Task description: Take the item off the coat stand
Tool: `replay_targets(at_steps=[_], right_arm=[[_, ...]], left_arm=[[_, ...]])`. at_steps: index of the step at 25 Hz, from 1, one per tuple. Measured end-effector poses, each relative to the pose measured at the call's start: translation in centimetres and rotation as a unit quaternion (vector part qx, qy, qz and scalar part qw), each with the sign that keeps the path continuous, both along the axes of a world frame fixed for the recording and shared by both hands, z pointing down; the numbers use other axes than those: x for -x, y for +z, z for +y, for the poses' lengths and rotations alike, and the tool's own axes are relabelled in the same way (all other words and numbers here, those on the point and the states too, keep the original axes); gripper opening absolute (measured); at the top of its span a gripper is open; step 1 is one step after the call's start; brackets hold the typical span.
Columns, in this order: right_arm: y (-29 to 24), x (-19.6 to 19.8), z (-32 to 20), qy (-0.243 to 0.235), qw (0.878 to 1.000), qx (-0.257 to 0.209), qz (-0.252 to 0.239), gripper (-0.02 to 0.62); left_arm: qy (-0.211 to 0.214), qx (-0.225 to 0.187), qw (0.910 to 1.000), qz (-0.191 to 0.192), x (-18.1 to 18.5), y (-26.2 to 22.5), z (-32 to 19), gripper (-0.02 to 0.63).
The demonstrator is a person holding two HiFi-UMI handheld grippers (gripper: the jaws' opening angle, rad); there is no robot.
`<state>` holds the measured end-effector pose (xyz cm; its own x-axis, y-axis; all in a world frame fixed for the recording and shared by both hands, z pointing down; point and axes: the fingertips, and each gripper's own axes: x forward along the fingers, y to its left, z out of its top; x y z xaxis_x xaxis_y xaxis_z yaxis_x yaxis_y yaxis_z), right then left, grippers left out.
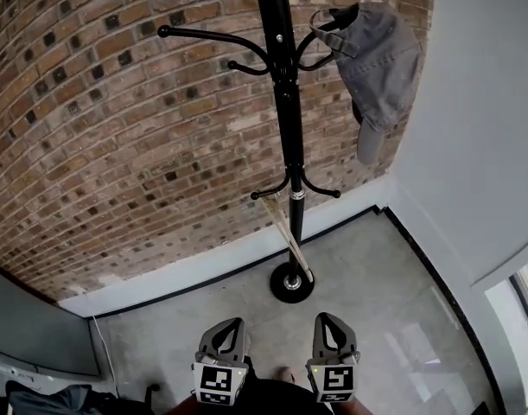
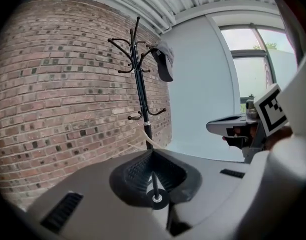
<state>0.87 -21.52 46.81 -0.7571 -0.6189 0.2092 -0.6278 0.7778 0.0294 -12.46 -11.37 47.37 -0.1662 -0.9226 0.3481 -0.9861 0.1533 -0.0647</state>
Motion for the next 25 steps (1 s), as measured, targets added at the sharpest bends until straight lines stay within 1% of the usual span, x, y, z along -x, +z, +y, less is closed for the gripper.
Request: replay_targets(at_steps=[3, 7, 10, 12, 14, 16, 19, 23, 24, 25], right_arm=[[-0.3, 0.8, -2.2, 0.034, 0.999, -0.02, 0.011, 0.015], [-2.1, 2.4, -6.2, 0.095, 0.994, -0.044, 0.015, 0.015], [-4.8, 3.9, -9.1, 0.14, 0.986, -0.089, 0.017, 0.015], [-6.8, 4.7, -11.1, 0.171, 0.979, -0.106, 0.02, 0.015], [-8.9, 5.6, -12.8, 0.198, 0.973, -0.12, 0.021, 0.015], [-11.3, 6.1, -14.3, 0.221, 0.964, -0.146, 0.016, 0.015], [-15.0, 6.3, -15.9, 0.26, 0.947, -0.19, 0.006, 0.017], [-18.8, 5.5, -17.4, 0.321, 0.921, -0.221, 0.007, 0.02], [-19.6, 5.3, -17.6, 0.331, 0.916, -0.226, 0.006, 0.036], [-20.2, 5.3, -17.9, 0.339, 0.912, -0.229, 0.007, 0.076]], left_arm=[[0.028, -0.012, 0.9995, 0.001, 1.9, -0.4, -3.1, 0.032], [0.076, -0.032, 0.9966, 0.001, 4.6, -1.7, -7.8, 0.032], [0.109, -0.041, 0.9932, -0.007, 7.1, -3.1, -10.8, 0.032], [0.13, -0.05, 0.9901, -0.019, 8.7, -4.2, -12.8, 0.032], [0.151, -0.068, 0.9859, -0.026, 10.0, -5.4, -14.7, 0.032], [0.172, -0.078, 0.9817, -0.025, 10.8, -6.2, -16.1, 0.032], [0.201, -0.082, 0.9759, -0.021, 11.4, -6.9, -17.4, 0.032], [0.23, -0.095, 0.9685, -0.017, 11.8, -7.8, -18.2, 0.032], [0.236, -0.1, 0.9666, -0.012, 11.8, -8.2, -18.4, 0.032], [0.242, -0.106, 0.9646, -0.004, 11.8, -8.6, -18.6, 0.032]])
